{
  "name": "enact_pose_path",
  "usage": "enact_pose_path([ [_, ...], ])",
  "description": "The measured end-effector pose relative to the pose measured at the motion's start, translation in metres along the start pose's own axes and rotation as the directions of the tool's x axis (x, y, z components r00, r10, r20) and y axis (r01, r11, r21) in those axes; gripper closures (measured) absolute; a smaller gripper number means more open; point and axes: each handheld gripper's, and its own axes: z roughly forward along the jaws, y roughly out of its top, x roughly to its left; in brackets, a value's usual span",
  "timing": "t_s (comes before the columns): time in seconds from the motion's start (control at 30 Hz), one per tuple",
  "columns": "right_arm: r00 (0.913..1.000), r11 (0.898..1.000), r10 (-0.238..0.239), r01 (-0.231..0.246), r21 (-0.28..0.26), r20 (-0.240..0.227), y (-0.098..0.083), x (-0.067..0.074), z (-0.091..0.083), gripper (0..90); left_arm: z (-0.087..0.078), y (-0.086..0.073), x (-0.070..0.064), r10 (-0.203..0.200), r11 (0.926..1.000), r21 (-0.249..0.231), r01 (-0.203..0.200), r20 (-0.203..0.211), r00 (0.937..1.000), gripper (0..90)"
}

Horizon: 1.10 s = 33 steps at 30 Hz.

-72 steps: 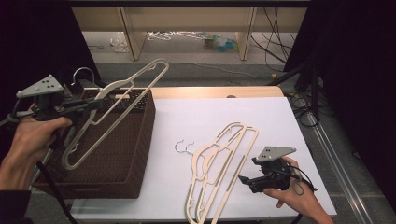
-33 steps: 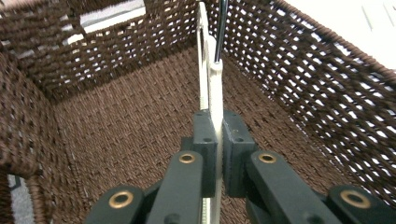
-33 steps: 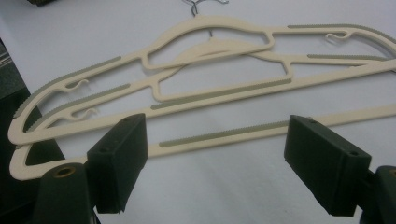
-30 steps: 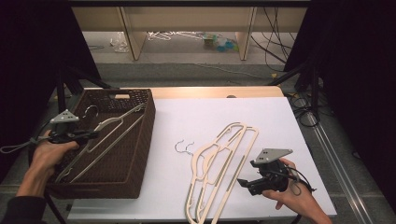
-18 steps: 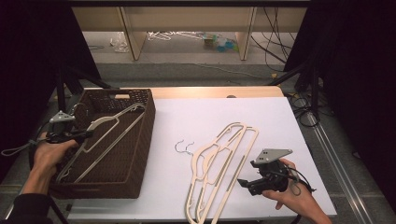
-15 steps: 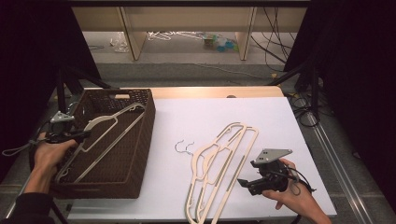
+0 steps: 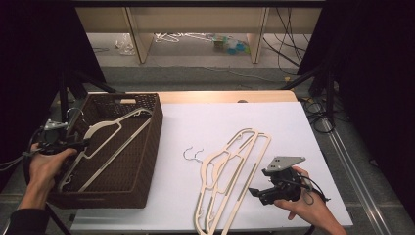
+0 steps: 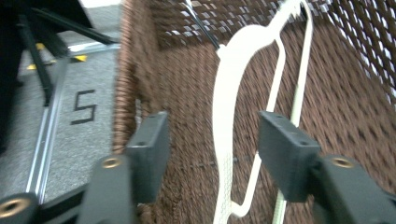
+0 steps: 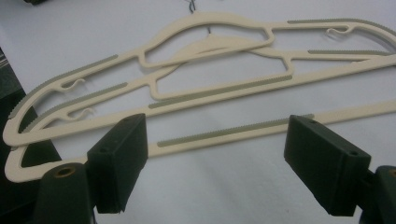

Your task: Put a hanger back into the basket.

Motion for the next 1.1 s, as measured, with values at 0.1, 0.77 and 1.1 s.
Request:
enact_pose_path([
  [0.1,1.0000,1.000,0.000,0.000,-0.006,-0.001,-0.001,-0.001,0.000,22.2,-0.010,0.002,-0.010,-0.004,0.9988,-0.049,0.005,0.019,0.9998,39.0],
  [0.77,0.9952,0.994,0.094,-0.092,-0.066,0.025,-0.005,-0.006,0.004,21.1,-0.070,-0.006,-0.155,0.213,0.9496,-0.290,-0.118,0.322,0.9224,24.1],
  [1.1,0.9908,0.989,0.130,-0.128,-0.069,0.037,-0.007,-0.009,0.006,20.6,-0.074,-0.022,-0.217,0.314,0.9226,-0.347,-0.169,0.422,0.8503,22.0],
])
